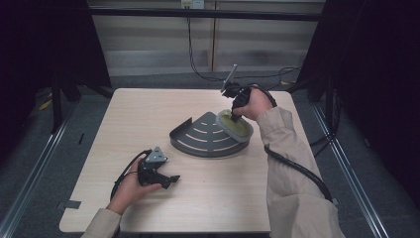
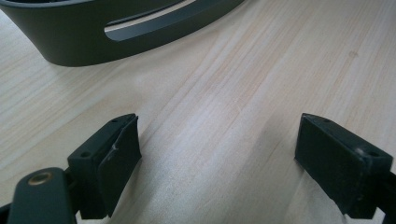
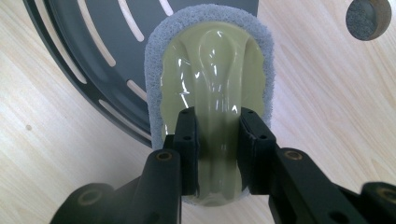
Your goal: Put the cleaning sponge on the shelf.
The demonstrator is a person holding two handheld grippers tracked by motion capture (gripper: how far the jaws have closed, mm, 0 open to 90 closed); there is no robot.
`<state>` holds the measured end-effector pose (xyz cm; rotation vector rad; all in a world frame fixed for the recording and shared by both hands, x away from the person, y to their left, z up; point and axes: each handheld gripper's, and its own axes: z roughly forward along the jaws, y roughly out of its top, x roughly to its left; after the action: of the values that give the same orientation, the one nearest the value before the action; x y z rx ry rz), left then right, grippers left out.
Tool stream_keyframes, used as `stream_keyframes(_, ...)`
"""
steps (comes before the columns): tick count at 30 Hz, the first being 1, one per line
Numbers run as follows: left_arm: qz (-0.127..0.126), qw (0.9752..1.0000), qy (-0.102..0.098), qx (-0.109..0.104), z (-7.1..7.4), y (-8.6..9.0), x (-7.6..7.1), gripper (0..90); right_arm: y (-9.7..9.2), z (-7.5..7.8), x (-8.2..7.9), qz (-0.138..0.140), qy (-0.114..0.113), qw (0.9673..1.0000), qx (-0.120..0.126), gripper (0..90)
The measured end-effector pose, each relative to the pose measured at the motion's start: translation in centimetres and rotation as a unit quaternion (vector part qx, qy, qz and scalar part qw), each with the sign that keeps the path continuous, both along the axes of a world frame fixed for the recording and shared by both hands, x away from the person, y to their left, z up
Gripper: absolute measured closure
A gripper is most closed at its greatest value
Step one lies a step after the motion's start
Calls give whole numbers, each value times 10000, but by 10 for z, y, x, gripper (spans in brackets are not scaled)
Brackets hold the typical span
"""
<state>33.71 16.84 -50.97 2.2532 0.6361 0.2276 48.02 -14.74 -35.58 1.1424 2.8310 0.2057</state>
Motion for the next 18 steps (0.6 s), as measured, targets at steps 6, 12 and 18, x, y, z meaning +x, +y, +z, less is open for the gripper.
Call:
stream_keyframes(6, -1, 10000, 0, 2, 0, 0, 0, 136, 4, -3, 5, 2, 31, 10000, 3, 715)
stream_keyframes(12, 18, 10000, 6, 8, 0, 0, 0, 136, 7, -5, 10, 46, 4, 10000, -3, 715)
stream_keyframes(18, 4, 10000, 6, -9, 0, 0, 0, 136, 9, -9, 13, 63, 34, 10000, -9, 715)
